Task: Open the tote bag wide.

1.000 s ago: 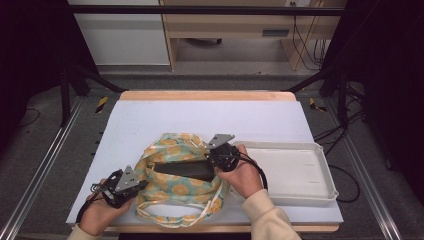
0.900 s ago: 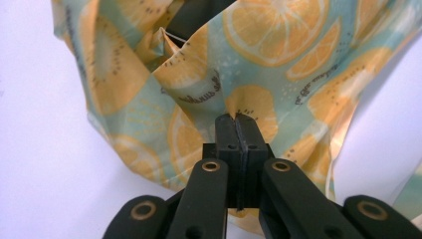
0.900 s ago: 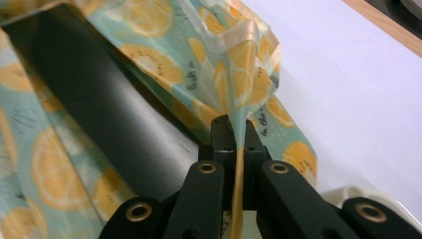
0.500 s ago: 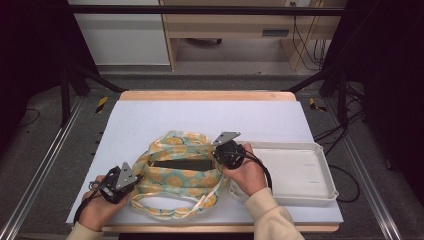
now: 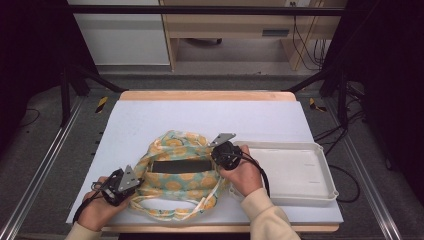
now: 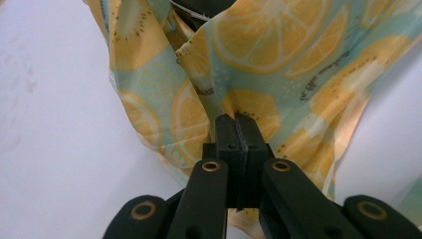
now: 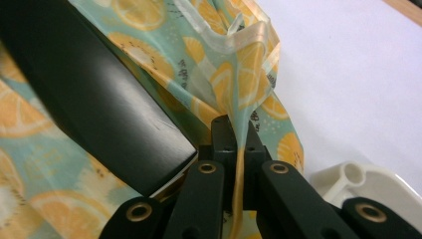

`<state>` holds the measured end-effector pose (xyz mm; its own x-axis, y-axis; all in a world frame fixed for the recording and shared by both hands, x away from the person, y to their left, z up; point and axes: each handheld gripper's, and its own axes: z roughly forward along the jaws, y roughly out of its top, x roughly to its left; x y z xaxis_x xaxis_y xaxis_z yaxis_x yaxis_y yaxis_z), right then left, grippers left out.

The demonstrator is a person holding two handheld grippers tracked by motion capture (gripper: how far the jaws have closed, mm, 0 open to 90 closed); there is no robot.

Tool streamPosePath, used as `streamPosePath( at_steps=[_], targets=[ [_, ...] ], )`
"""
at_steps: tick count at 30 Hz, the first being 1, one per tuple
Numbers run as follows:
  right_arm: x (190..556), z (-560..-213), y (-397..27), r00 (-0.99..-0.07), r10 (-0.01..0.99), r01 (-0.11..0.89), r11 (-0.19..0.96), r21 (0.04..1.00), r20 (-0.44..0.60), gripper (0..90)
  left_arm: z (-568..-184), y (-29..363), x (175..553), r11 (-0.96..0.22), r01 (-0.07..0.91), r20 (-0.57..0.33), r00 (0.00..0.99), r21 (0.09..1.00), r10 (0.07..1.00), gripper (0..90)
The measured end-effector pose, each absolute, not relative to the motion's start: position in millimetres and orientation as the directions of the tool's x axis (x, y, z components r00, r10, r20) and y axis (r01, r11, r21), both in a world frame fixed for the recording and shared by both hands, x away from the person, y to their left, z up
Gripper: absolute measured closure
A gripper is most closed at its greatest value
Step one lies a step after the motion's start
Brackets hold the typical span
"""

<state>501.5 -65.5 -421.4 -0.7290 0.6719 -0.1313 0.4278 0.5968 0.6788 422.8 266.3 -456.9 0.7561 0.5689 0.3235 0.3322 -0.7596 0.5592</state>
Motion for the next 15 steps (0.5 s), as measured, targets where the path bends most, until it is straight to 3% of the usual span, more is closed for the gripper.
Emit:
streamPosePath(
  at_steps=[15],
  targets=[
    [507, -430, -79, -0.689, 0.712, 0.486, 0.592, 0.643, -0.136, 90.0, -459, 274, 425, -0.763, 0.357, 0.353, 0.726, 0.539, 0.59, 90.0]
  ],
)
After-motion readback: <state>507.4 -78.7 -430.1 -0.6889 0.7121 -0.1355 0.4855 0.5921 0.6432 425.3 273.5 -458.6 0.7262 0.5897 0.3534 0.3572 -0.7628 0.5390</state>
